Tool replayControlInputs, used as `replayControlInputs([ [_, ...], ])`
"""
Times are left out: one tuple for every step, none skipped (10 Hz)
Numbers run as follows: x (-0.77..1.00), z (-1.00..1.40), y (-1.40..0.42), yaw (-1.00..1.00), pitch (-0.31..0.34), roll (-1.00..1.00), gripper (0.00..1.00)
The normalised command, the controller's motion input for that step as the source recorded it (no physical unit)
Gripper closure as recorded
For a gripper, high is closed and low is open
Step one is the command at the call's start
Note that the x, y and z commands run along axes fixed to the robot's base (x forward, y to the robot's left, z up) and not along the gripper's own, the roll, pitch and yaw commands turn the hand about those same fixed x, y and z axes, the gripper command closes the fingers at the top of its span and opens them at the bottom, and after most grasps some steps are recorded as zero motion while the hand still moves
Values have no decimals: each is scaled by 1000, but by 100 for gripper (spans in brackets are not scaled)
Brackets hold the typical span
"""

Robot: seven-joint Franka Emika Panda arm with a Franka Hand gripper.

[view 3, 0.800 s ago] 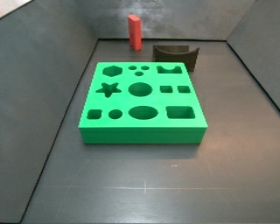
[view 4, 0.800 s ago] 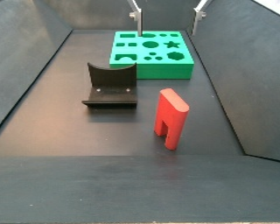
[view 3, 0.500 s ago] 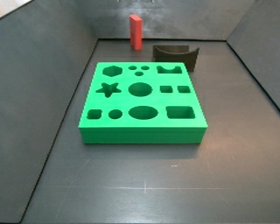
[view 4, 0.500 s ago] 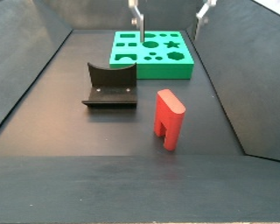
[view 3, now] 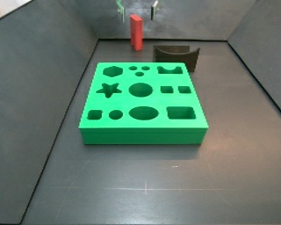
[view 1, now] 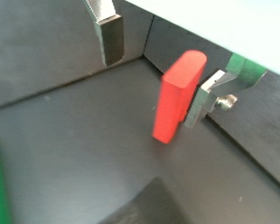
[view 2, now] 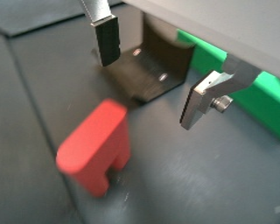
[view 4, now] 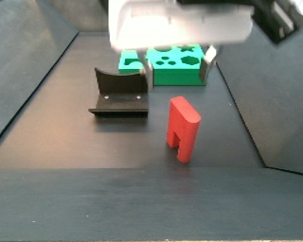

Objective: Pick up the square-circle object. Move up. Move to above the board. Insert the square-circle object.
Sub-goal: Pick up the square-circle object.

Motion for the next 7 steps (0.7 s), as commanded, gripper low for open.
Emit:
replayControlInputs([
  [0,-497,637,454,0,86,0],
  [0,-457,606,426,0,93,0],
  [0,-380,457,337,0,73,0],
  [43,-229,114,160,0,0,0],
  [0,-43,0,0,0,-14,0],
  [0,0,0,0,-7,-20,0],
  [0,-37,0,0,-67,-50,0],
])
